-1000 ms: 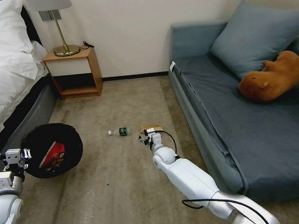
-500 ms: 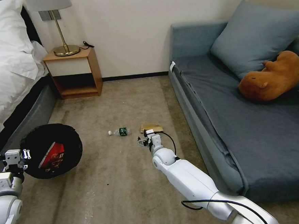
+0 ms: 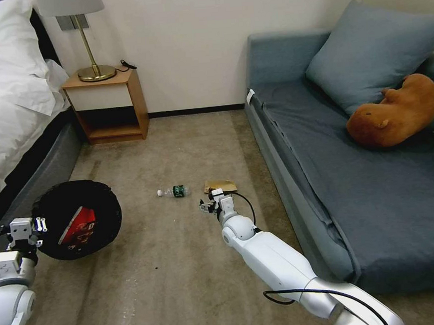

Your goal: Pick up the trash bin, then pick up the garbage on the floor and place it into the trash bin.

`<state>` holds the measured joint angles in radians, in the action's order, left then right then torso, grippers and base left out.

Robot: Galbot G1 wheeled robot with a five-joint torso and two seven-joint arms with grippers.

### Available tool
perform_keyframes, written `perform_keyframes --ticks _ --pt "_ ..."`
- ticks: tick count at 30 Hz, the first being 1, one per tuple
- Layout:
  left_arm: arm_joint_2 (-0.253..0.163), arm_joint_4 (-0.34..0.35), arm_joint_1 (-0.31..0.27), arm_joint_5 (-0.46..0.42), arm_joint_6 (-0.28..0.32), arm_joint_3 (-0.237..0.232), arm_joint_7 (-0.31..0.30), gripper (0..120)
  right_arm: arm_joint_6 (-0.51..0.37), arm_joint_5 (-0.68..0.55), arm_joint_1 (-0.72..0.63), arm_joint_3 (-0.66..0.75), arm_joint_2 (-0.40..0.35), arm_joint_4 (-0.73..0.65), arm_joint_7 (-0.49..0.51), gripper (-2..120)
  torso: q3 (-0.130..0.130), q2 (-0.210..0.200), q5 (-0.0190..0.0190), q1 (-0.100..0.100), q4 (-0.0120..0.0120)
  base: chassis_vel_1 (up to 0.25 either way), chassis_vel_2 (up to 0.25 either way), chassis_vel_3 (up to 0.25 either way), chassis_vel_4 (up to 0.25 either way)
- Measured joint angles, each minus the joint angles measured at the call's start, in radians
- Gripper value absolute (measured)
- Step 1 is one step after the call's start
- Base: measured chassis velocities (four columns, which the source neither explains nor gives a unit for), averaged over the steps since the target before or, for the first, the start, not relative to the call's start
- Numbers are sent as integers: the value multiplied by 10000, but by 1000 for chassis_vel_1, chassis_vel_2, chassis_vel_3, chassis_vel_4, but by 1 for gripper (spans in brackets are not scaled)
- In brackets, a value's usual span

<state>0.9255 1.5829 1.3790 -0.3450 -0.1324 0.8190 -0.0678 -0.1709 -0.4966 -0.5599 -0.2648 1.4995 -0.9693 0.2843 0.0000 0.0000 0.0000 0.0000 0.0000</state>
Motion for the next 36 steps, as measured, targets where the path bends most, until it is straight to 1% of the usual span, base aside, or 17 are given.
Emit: perform_keyframes --ticks 10,23,36 --pt "64 87 196 18 0 144 11 5 5 0 3 -100 -11 -27 -24 100 0 0 0 0 -1 -46 53 56 -65" --pt "-1 231 534 15 -53 430 31 5 5 63 -46 -157 93 -130 16 100 0 0 0 0 0 -38 38 36 -35" --pt "48 292 704 33 -118 511 58 5 4 107 -130 -228 89 -261 51 100 0 0 -1 0 0 -67 59 68 -63"
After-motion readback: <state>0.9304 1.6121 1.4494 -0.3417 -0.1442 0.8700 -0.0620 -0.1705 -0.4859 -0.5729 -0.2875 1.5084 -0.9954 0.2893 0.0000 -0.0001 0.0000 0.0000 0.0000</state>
